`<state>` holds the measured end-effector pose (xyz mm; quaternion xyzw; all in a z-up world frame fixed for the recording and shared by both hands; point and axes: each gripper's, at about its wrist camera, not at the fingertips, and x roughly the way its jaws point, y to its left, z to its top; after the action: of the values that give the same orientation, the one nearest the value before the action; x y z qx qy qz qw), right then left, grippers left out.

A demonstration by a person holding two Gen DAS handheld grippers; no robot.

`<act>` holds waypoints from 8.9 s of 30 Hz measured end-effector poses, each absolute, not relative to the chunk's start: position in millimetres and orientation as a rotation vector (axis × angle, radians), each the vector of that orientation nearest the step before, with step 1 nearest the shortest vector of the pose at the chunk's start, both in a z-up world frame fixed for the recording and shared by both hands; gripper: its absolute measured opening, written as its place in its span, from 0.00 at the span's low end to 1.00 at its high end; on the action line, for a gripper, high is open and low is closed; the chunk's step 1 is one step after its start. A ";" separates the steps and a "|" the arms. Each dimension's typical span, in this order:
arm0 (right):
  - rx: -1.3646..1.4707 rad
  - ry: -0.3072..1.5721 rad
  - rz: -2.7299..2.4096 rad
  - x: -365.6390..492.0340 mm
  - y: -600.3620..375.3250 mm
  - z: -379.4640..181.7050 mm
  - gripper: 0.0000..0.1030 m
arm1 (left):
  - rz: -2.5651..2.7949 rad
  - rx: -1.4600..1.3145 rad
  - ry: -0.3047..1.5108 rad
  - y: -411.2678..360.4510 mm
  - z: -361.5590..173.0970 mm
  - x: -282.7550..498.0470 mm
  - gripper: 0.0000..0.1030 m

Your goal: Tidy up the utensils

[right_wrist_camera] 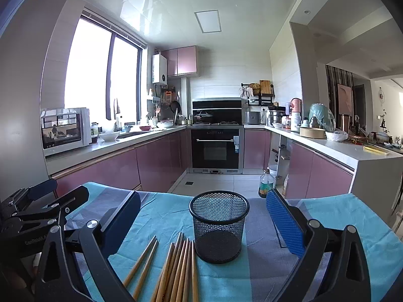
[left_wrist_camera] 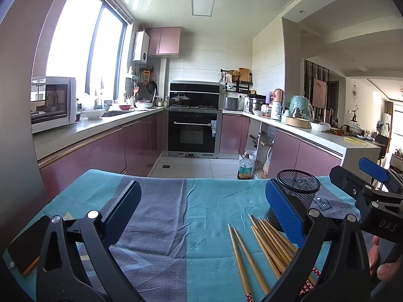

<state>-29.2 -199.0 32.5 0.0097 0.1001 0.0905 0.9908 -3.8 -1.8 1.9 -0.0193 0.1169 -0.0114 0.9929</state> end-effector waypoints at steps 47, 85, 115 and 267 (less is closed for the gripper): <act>0.022 0.195 0.165 -38.1 -202.0 36.5 0.94 | -0.040 -0.042 0.232 -6.6 -0.3 -7.8 0.94; 0.025 0.203 0.165 -38.3 -202.0 35.2 0.94 | -0.047 -0.045 0.246 -8.5 -7.0 -5.3 0.94; -0.012 0.627 0.263 7.2 -203.3 -17.5 0.79 | -0.109 0.039 0.527 -11.8 -33.1 37.6 0.88; 0.083 0.654 0.322 143.3 -234.2 43.0 0.12 | -0.559 -0.010 0.689 -132.9 55.9 181.9 0.18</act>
<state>143.3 -234.2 43.0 0.0407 0.3196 0.1572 0.9335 181.9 -132.9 55.9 -0.0048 0.3334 -0.2706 0.9031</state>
